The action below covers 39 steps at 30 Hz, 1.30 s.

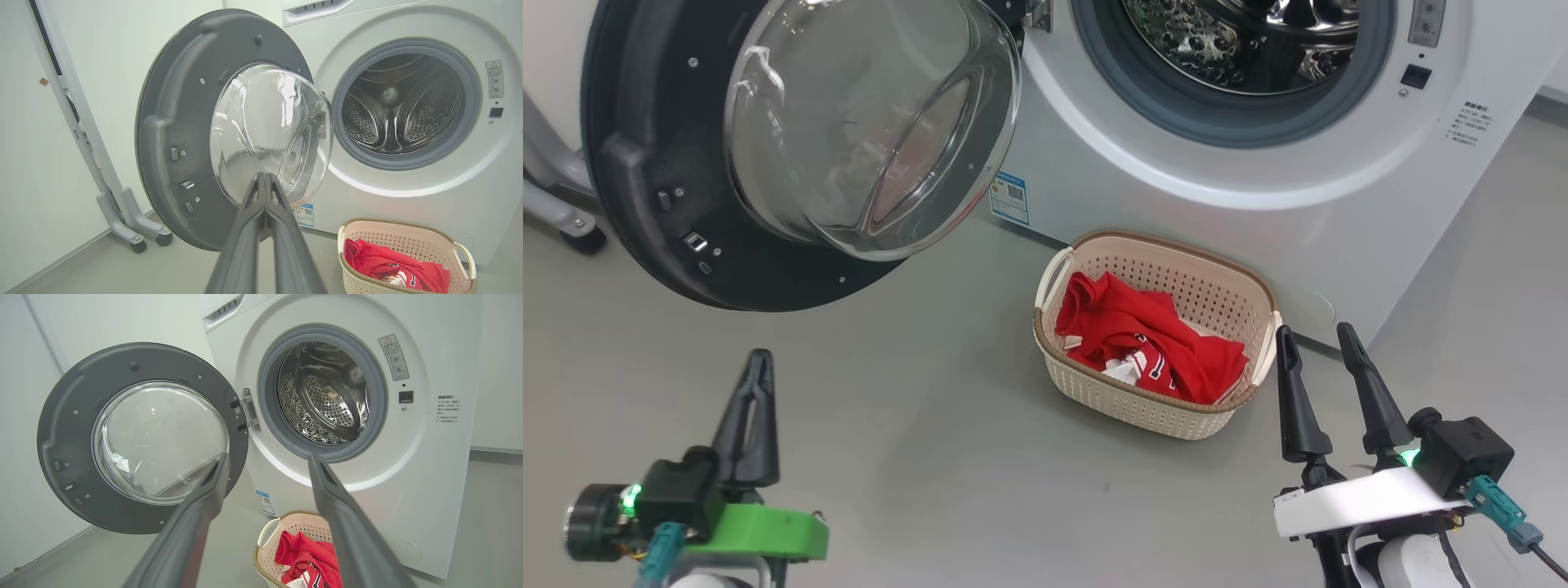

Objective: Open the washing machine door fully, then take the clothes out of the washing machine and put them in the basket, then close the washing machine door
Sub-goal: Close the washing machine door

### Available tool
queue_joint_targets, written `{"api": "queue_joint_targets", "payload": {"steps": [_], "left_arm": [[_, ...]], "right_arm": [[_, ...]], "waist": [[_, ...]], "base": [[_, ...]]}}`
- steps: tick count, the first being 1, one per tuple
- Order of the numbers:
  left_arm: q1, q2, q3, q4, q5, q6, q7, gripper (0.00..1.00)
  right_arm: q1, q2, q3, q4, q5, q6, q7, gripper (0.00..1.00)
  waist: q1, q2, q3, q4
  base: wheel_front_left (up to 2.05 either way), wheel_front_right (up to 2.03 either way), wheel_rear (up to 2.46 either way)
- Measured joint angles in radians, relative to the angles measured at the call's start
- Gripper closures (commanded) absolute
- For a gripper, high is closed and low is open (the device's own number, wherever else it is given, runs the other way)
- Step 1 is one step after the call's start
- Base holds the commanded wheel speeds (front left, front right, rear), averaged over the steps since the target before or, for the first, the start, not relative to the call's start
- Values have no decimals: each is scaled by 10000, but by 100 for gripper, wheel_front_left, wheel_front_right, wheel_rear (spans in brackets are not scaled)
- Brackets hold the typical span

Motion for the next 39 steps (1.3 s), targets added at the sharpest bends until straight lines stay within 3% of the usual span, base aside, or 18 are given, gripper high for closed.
{"api": "queue_joint_targets", "payload": {"steps": [5,11,14,20,28,35,39], "left_arm": [[-45,184,504,-407,-38,10,0,100],[-684,986,1338,-855,-307,-151,0,100],[-1103,1225,1916,-949,-1016,-291,42,100],[-2259,2318,3503,-878,-2104,-460,761,100],[-3780,2702,5618,355,-4855,-439,2399,100],[-4977,3143,6978,1967,-6468,418,3931,100],[-5571,3386,7685,2637,-7051,696,4460,100]], "right_arm": [[-1,-12,100,-107,-52,-2,0,0],[-44,-25,157,-182,-353,0,2,0],[-217,-52,146,-205,-474,8,0,0],[-464,-224,86,-293,-594,19,0,0],[-848,-332,19,-397,-675,98,0,0],[-1048,-472,-4,-387,-752,123,0,0],[-1176,-491,-8,-380,-752,201,0,0]], "waist": [[0,0,321,-184],[0,0,860,-437],[0,0,1146,-582],[0,0,1722,-905],[0,0,2432,-1386],[1,0,2895,-1875],[0,0,3074,-2174]], "base": [[0,0,0],[0,0,0],[0,0,0],[0,0,0],[0,0,0],[0,0,0],[0,0,0]]}}
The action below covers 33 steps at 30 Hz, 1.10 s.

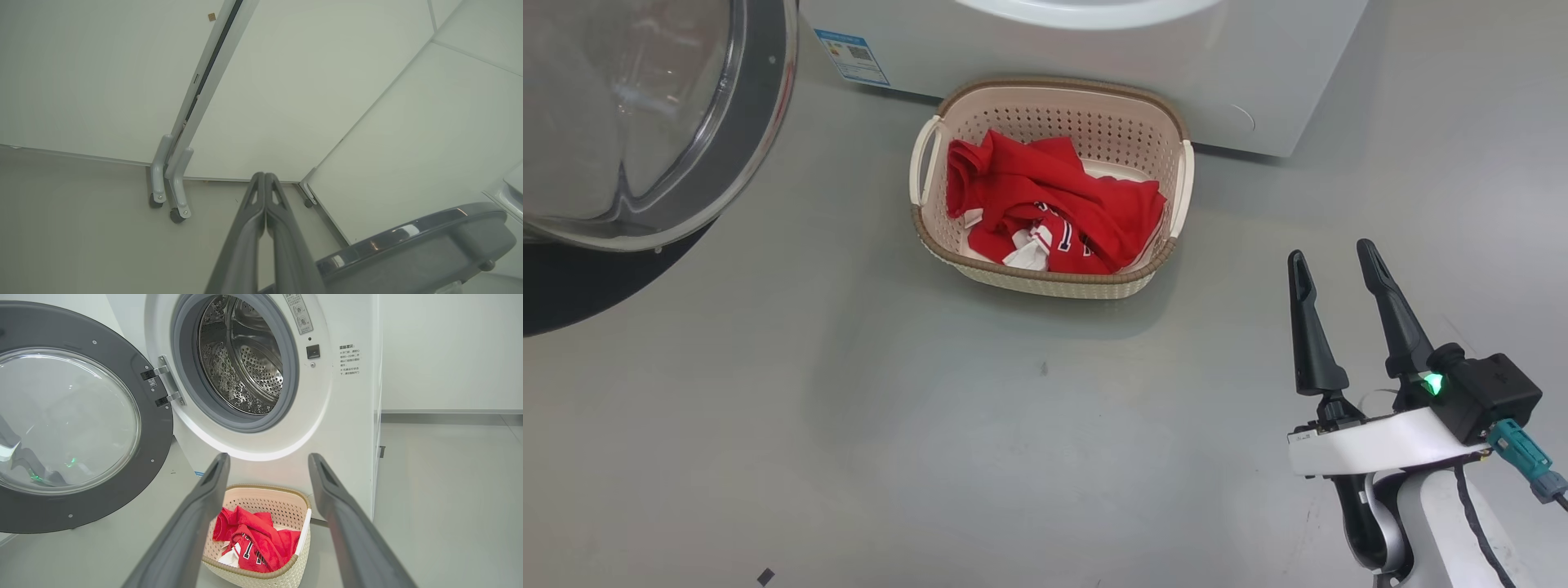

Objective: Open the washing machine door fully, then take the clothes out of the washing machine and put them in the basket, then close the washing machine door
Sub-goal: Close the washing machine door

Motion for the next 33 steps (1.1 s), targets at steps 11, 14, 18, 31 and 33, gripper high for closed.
{"api": "queue_joint_targets", "payload": {"steps": [11,14,18,31,33], "left_arm": [[-1270,278,1528,1661,-1083,280,989,100],[-1441,278,1536,1971,-1103,280,1323,100],[-1549,230,1965,2861,-1083,280,1603,100],[-2502,35,2408,4149,-1304,280,2671,100],[-2573,79,2435,4257,-1302,280,2828,100]], "right_arm": [[-92,-6,-100,36,0,17,0,0],[-97,-6,-109,38,0,21,0,0],[-108,-6,-148,40,-2,81,0,0],[-115,-4,-159,127,-86,90,0,0],[-116,0,-159,144,-86,90,0,0]], "waist": [[0,0,317,-608],[0,0,353,-638],[0,0,369,-641],[0,0,298,-613],[0,0,281,-619]], "base": [[0,0,0],[0,0,0],[0,0,0],[0,0,0],[0,0,0]]}}
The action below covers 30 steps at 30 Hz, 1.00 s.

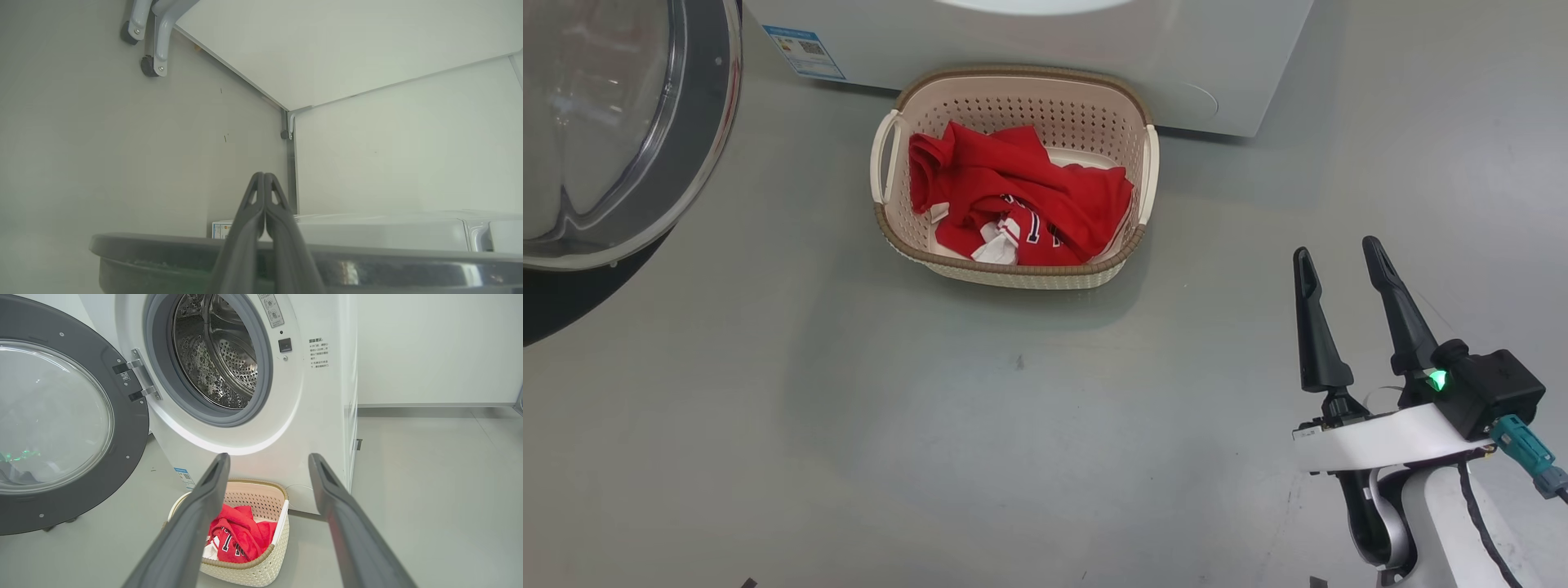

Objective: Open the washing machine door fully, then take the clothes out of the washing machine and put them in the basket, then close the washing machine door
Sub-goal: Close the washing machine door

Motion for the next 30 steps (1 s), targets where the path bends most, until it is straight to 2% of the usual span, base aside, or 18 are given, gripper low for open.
{"api": "queue_joint_targets", "payload": {"steps": [18,30], "left_arm": [[-352,265,-527,731,364,2,1204,100],[-392,-56,-1246,731,387,2,2282,100]], "right_arm": [[1,69,-42,205,0,33,0,0],[12,165,-17,320,0,84,0,0]], "waist": [[-1,0,-431,52],[-1,0,-875,210]], "base": [[0,0,0],[0,0,0]]}}
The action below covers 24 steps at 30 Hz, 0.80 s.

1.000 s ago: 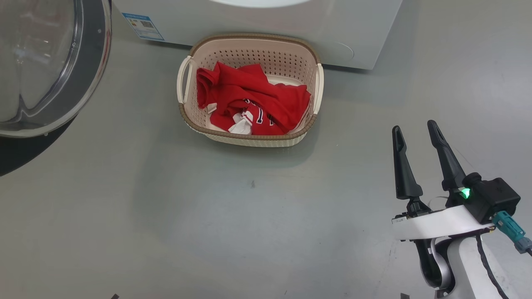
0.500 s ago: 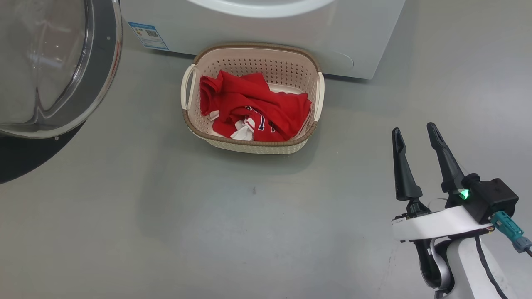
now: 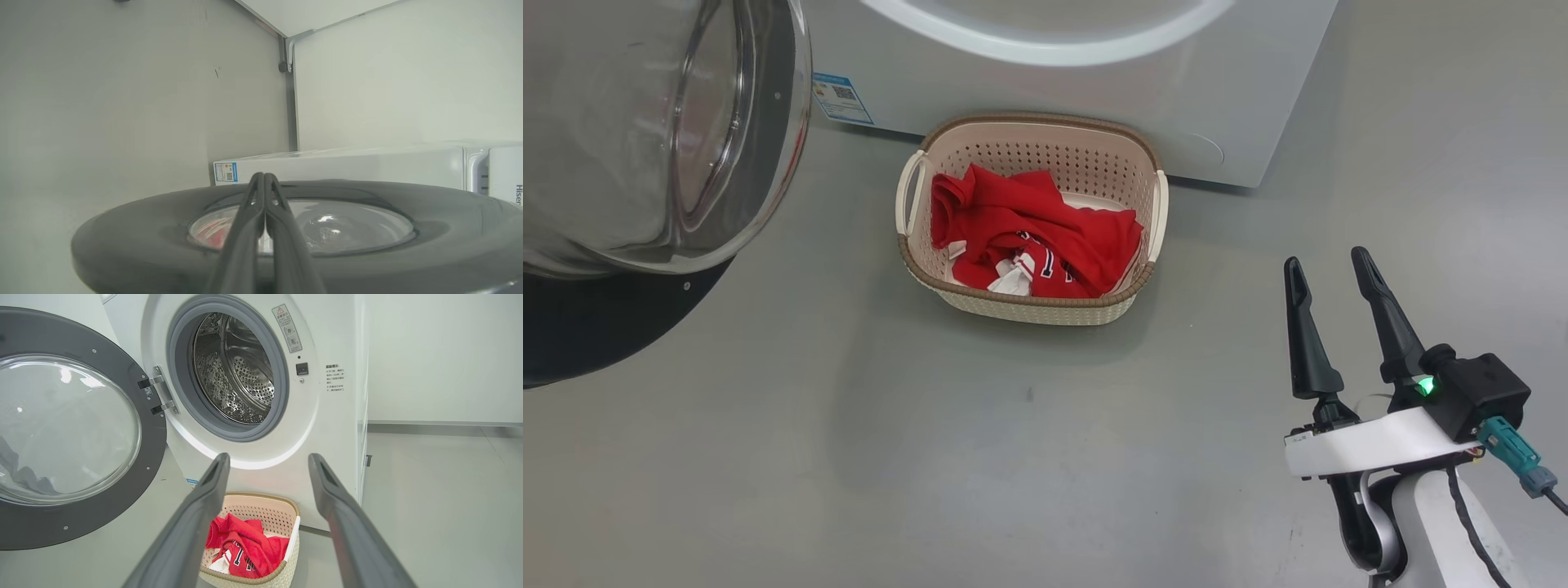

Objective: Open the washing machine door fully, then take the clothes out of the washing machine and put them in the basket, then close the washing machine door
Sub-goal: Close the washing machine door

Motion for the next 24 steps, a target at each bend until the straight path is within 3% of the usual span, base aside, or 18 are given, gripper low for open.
{"api": "queue_joint_targets", "payload": {"steps": [6,14,24], "left_arm": [[0,-169,-257,-75,-8,-38,577,100],[41,-648,-813,-115,13,-387,1271,100],[293,-849,-1064,-263,-31,-826,2017,100]], "right_arm": [[1,58,88,0,0,0,0,0],[3,81,10,8,4,0,0,0],[4,113,-77,6,33,2,0,0]], "waist": [[0,0,-88,49],[0,0,-227,147],[0,0,-445,197]], "base": [[0,0,0],[0,0,0],[0,0,0]]}}
